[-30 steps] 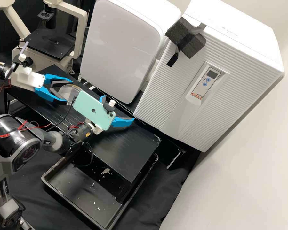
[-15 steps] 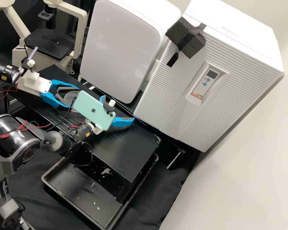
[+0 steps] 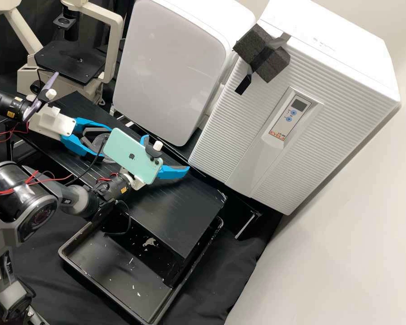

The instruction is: Place the petri dish on the bench

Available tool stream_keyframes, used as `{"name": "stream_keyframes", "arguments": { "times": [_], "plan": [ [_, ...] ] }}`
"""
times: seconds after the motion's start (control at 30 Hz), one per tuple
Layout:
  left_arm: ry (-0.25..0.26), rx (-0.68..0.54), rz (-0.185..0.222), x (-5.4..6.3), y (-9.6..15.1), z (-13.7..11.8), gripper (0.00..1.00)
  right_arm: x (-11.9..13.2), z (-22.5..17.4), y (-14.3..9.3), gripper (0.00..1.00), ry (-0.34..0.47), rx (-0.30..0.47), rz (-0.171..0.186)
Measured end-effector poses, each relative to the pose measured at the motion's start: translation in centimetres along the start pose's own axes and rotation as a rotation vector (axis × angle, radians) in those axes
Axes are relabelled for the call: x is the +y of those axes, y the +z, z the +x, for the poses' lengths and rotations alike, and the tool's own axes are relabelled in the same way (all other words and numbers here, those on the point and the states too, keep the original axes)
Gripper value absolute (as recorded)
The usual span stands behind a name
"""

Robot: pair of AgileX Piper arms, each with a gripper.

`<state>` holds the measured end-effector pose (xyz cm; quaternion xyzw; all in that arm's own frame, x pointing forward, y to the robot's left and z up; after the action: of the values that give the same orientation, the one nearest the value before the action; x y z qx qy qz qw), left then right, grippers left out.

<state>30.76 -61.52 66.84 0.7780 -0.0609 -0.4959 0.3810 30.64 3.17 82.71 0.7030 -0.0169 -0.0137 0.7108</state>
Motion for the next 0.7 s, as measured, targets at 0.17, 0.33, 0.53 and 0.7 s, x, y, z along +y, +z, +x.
{"name": "stream_keyframes", "arguments": {
  "times": [0.17,0.33,0.53,0.7],
  "plan": [
    [-0.003,-0.003,-0.006,-0.18,0.13,0.17,1.0,0.0,0.0,0.0,1.0,0.0,0.0,0.0],
    [-0.003,-0.002,-0.006,-0.17,0.1,0.16,1.0,0.0,0.0,0.0,1.0,0.0,0.0,0.0],
    [-0.003,-0.002,-0.006,-0.17,0.1,0.16,1.0,0.0,0.0,0.0,1.0,0.0,0.0,0.0],
    [0.001,0.01,0.005,-0.34,0.04,0.01,1.0,0.0,0.0,0.0,1.0,0.0,0.0,0.0]
  ]
}}
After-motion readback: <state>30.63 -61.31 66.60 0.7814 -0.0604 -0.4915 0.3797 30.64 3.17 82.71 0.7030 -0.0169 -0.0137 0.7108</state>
